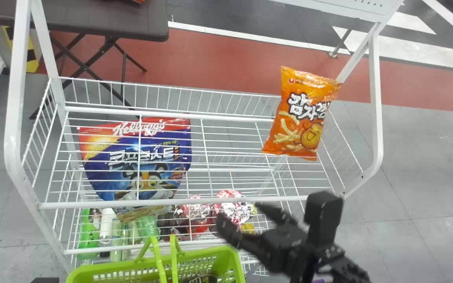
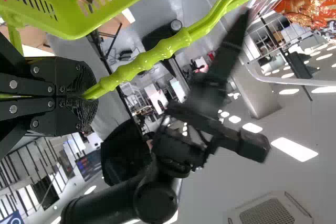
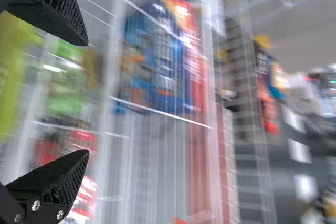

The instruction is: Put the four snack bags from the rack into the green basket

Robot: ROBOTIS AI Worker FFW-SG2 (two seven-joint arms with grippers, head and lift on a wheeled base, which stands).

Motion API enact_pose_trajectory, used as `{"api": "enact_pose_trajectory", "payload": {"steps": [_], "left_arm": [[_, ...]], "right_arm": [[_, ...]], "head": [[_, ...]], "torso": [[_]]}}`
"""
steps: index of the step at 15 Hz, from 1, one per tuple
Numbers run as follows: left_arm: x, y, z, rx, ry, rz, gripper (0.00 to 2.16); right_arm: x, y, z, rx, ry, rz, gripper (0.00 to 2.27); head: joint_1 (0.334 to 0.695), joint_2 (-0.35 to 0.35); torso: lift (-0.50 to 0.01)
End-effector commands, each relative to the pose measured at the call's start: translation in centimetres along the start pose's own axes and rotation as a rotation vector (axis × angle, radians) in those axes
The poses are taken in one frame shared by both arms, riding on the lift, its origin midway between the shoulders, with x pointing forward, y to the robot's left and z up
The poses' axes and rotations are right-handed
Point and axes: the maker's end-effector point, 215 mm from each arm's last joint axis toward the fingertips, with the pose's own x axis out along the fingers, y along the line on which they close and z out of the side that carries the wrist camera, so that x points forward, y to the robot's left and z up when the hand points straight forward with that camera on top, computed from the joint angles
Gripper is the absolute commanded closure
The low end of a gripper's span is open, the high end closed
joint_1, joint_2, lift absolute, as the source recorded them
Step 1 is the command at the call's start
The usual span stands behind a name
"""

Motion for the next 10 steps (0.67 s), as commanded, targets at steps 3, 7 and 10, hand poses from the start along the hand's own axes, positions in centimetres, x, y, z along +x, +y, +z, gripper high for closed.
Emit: {"api": "enact_pose_trajectory", "payload": {"steps": [3, 7, 10], "left_arm": [[0.1, -0.1, -0.1, -0.001, 0.003, -0.001, 2.11], [-0.3, 0.1, 0.0, 0.002, 0.005, 0.002, 2.11], [-0.4, 0.4, 0.5, -0.001, 0.009, 0.004, 2.11]], "right_arm": [[5.5, -7.0, 9.2, -0.068, -0.238, -0.209, 0.08], [7.8, -15.9, 9.2, -0.109, -0.149, -0.473, 0.08], [8.7, -21.7, 8.3, -0.076, -0.088, -0.548, 0.08]], "head": [[0.695, -0.350], [0.695, -0.350], [0.695, -0.350]], "torso": [[-0.006], [-0.006], [-0.006]]}}
